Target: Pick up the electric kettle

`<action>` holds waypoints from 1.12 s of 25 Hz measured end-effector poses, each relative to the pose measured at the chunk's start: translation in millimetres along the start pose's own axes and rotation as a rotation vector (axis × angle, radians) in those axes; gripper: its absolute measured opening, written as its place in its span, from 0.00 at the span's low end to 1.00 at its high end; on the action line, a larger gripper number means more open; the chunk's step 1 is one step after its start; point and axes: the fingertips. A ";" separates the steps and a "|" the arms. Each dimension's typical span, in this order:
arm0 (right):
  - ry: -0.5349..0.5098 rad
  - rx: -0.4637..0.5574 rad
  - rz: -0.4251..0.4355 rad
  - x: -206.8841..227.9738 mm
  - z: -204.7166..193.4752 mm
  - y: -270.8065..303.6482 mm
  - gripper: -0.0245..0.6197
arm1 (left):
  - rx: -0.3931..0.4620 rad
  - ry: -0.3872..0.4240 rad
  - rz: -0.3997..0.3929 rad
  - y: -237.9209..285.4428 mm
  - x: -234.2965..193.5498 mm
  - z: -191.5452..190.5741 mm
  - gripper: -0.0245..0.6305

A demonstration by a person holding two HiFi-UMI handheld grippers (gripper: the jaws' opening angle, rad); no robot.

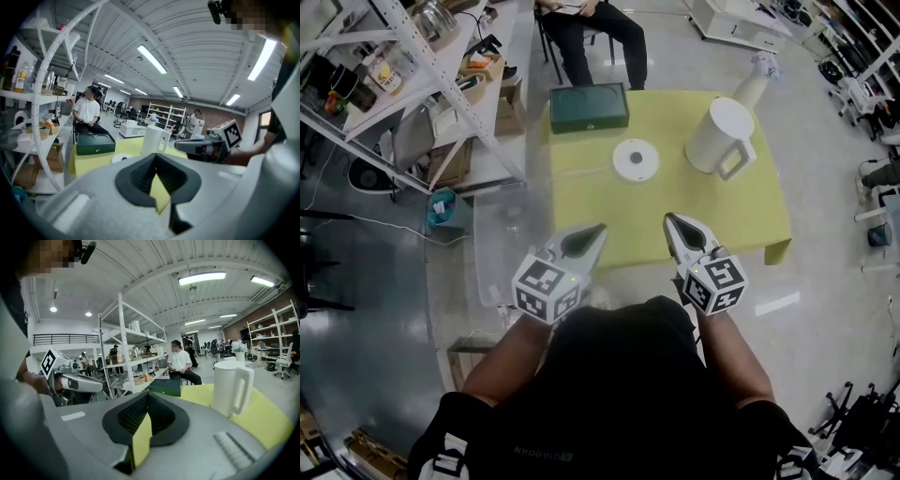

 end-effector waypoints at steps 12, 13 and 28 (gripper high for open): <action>-0.033 -0.027 0.092 31.1 -5.7 -54.3 0.04 | 0.038 0.000 0.096 35.8 58.2 1.2 0.04; -0.038 -0.025 0.099 34.8 -5.8 -61.3 0.04 | 0.040 0.000 0.099 39.9 66.8 0.8 0.04; -0.038 -0.021 0.193 84.5 -25.3 -154.9 0.04 | 0.062 -0.080 0.183 75.0 158.3 -22.1 0.04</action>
Point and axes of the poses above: the fingertips, and each gripper's own axes: y forward along the fingers, x to its right, z out of its top, and after that the axes turned 3 degrees about x, right-handed
